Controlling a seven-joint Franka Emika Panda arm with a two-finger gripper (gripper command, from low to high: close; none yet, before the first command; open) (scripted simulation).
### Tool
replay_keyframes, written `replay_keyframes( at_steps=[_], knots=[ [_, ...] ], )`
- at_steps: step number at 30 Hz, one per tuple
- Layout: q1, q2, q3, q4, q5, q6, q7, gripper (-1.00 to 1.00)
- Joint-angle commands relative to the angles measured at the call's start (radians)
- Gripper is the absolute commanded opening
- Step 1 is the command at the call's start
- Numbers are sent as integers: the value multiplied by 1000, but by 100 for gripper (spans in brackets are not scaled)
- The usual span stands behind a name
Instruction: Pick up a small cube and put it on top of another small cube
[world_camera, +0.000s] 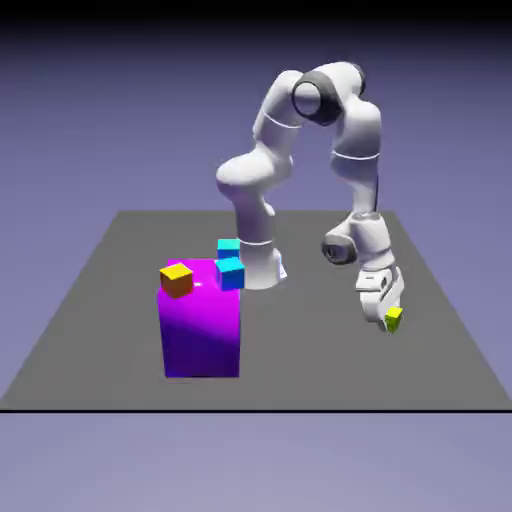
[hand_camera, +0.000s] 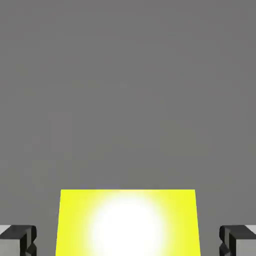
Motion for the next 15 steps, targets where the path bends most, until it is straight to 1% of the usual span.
replay_keyframes(
  at_steps=[1,7,9,15],
  knots=[
    [-8,-36,7,-16,-5,-20,5,-100],
    [-55,-254,47,-112,-37,-142,39,-100],
    [-56,-257,47,-114,-37,-144,39,-100],
    [-171,-414,-149,-20,-49,-405,-164,-100]
  ],
)
